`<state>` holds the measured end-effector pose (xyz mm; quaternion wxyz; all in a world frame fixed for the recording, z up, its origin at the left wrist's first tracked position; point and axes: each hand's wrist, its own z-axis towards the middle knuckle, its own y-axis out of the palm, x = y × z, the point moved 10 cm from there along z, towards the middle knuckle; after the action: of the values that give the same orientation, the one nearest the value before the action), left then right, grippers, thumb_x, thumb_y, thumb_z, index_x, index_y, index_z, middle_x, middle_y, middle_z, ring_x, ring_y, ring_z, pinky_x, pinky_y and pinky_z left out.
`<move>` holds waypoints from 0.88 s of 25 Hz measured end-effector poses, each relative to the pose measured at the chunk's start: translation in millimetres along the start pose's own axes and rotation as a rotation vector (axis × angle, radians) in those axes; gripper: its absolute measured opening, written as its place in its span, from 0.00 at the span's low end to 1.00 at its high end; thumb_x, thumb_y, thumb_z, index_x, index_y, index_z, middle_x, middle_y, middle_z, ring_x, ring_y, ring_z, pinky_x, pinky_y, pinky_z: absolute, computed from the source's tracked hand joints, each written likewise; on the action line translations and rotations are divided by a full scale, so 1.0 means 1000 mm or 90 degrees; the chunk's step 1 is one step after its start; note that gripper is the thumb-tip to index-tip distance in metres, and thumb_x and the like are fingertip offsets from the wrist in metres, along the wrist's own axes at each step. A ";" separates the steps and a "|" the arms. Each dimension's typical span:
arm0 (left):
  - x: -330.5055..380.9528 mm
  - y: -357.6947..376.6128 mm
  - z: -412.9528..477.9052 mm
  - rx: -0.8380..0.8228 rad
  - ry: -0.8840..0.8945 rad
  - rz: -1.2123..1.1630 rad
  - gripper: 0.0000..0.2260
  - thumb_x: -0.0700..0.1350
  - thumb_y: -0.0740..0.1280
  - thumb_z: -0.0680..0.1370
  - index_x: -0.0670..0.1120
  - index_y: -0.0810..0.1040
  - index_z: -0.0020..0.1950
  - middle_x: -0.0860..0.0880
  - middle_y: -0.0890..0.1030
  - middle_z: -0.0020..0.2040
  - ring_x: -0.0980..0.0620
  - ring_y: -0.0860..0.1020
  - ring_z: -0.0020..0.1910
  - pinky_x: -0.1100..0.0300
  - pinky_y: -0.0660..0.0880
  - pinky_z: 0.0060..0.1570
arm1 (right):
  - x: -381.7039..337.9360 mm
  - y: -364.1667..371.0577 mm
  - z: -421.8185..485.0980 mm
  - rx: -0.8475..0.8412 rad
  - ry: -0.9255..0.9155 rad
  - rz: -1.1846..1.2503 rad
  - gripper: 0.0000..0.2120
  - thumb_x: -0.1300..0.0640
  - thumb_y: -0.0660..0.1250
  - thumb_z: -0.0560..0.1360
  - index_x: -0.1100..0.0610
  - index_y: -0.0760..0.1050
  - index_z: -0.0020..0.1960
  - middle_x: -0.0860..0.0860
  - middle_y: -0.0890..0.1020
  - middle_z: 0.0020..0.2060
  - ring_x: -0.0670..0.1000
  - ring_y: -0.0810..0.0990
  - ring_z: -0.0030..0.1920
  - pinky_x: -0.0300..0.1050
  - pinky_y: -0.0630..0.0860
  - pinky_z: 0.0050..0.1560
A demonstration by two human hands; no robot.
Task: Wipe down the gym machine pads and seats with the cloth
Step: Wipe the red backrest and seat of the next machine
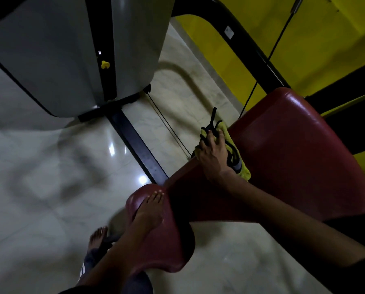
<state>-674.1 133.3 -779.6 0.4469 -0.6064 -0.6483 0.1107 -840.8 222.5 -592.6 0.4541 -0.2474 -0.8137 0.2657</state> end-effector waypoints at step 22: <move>-0.021 0.011 0.011 0.061 0.065 -0.029 0.44 0.61 0.69 0.74 0.47 0.49 0.81 0.48 0.49 0.81 0.49 0.49 0.80 0.54 0.50 0.76 | -0.170 0.119 0.016 -0.087 -0.296 -0.036 0.23 0.47 0.52 0.85 0.52 0.63 0.78 0.52 0.63 0.78 0.64 0.50 0.79 0.66 0.44 0.76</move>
<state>-677.3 121.4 -802.5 0.5104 -0.5742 -0.6322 0.1004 -756.6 197.2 -781.4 0.2443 -0.1869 -0.9190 0.2468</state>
